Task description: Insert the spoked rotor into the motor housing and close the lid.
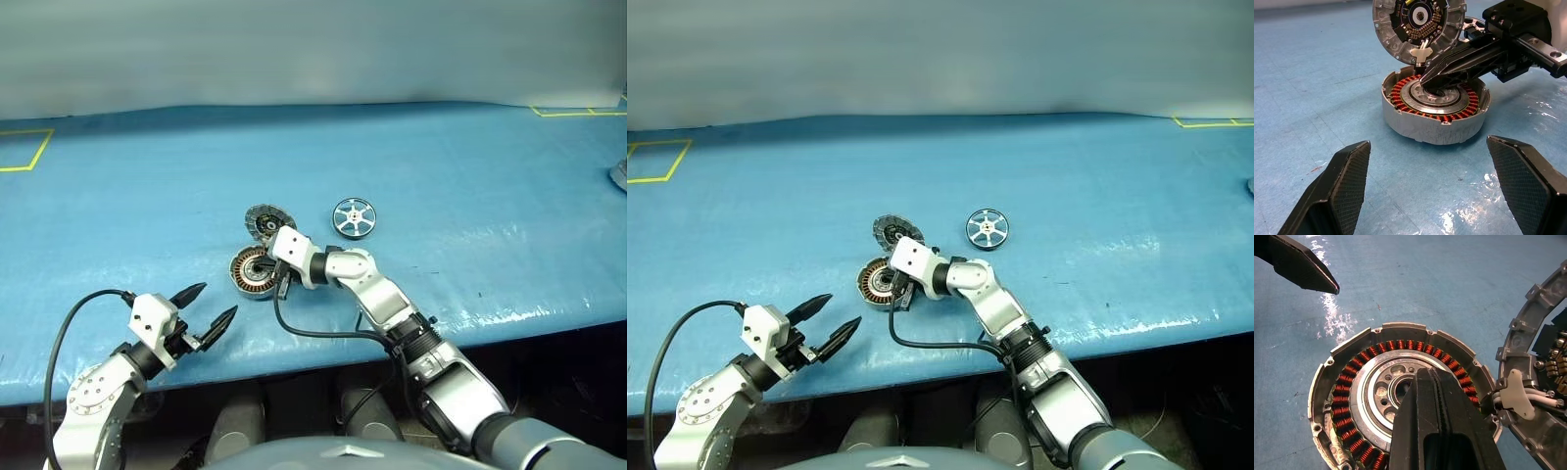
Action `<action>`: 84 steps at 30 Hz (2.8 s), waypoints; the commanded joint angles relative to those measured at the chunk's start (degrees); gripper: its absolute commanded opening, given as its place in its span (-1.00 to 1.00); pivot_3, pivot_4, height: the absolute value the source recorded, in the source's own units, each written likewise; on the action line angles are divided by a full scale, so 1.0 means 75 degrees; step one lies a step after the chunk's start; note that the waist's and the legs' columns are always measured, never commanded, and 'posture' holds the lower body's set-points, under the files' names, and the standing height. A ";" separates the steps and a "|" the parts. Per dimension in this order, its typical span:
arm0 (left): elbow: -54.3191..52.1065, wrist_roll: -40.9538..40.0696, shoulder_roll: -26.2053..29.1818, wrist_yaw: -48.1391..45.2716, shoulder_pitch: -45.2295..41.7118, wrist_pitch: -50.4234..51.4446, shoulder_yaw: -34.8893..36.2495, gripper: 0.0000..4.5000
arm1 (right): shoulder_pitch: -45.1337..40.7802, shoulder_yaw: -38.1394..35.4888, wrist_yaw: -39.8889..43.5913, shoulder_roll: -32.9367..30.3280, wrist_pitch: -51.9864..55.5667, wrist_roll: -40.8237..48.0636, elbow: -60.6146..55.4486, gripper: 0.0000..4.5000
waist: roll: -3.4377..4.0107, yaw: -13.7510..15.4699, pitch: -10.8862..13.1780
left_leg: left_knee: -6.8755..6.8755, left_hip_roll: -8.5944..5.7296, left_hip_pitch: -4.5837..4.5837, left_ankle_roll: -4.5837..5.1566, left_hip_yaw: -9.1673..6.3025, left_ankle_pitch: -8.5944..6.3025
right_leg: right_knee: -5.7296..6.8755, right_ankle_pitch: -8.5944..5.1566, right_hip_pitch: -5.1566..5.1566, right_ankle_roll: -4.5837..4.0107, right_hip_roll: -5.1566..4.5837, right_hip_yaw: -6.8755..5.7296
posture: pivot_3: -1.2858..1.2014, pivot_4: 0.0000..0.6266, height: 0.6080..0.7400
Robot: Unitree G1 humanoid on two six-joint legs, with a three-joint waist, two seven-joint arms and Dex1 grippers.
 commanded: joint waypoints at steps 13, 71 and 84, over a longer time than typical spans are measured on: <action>0.0056 -0.0034 -0.0018 -0.0015 -0.0047 -0.0160 0.0000 0.84 | 0.0129 -0.0202 0.0267 0.0137 0.0420 0.0583 -0.0968 -0.99 | 0.0001 0.0002 0.0001 | -0.0008 0.0000 -0.0004 0.0000 0.0000 0.0000 | -0.0001 -0.0001 -0.0006 -0.0002 0.0000 0.0000 | 0.03 -0.52 1.00; 0.0201 -0.0328 -0.0075 -0.0269 -0.0351 -0.0235 -0.0053 0.84 | 0.0660 -0.1058 -0.0145 -0.1777 0.1876 0.0603 -0.2814 -0.99 | -0.0003 0.0064 0.0000 | -0.0034 -0.0002 -0.0002 0.0000 0.0002 0.0000 | -0.0025 -0.0006 -0.0005 -0.0004 -0.0009 -0.0008 | 0.03 -0.52 1.00; 0.0250 -0.0330 -0.0111 -0.0338 -0.0411 -0.0260 -0.0099 0.84 | 0.0067 -0.1548 -0.1429 -0.2163 0.1744 -0.0206 -0.1718 -0.03 | -0.0004 0.0082 -0.0001 | -0.0067 -0.0002 -0.0007 0.0000 0.0006 0.0001 | -0.0074 0.0003 0.0001 0.0008 -0.0010 -0.0010 | 0.03 -0.52 1.00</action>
